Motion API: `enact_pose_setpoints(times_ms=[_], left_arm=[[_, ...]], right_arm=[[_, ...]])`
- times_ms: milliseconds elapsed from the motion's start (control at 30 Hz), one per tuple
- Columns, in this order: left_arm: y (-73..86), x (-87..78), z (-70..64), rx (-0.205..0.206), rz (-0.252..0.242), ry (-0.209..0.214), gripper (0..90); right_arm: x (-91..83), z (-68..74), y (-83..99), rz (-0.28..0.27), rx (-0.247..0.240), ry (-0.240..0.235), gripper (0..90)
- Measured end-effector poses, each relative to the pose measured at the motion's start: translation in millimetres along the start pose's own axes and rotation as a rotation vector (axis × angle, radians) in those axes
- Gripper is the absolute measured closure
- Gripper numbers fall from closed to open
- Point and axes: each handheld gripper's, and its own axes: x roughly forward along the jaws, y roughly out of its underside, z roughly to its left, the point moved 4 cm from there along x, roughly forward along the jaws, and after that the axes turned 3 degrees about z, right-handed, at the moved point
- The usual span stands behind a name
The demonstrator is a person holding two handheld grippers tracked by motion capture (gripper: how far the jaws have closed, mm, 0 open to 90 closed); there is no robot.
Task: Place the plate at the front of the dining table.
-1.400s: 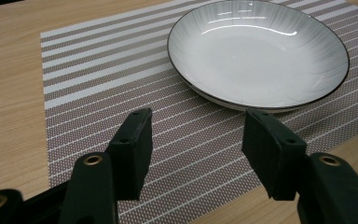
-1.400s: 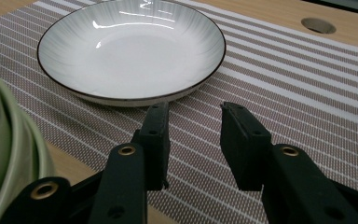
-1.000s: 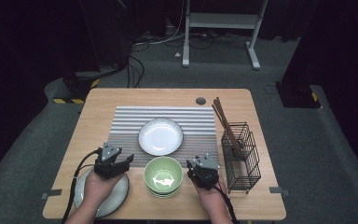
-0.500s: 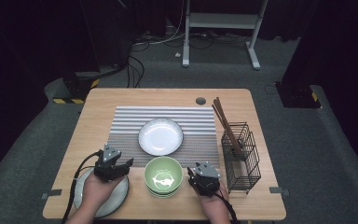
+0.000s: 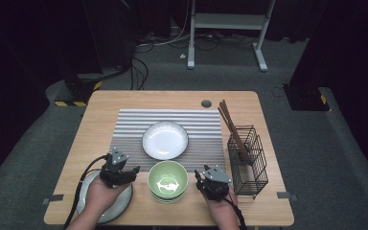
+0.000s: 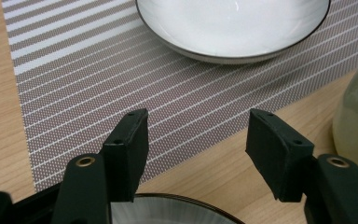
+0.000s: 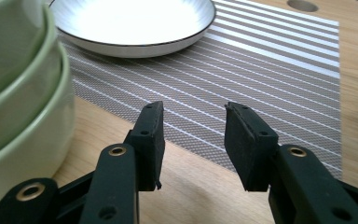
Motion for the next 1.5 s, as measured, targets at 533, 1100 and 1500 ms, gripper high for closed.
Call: enact_pose_setpoints(times_ms=[533,1100,1500], left_arm=[[-14.8,5.5,-5.3,0.084,0.186,0.039,41.9],[-24.0,4.8,-7.7,0.071,0.459,0.121,41.5],[-32.6,2.9,-11.2,0.070,0.542,0.174,41.0]], right_arm=[[0.9,-9.1,2.4,0.039,0.069,-0.025,56.7],[5.6,-9.1,8.0,0.092,0.076,-0.055,51.9],[8.4,-8.7,10.7,0.116,0.073,-0.064,50.0]])
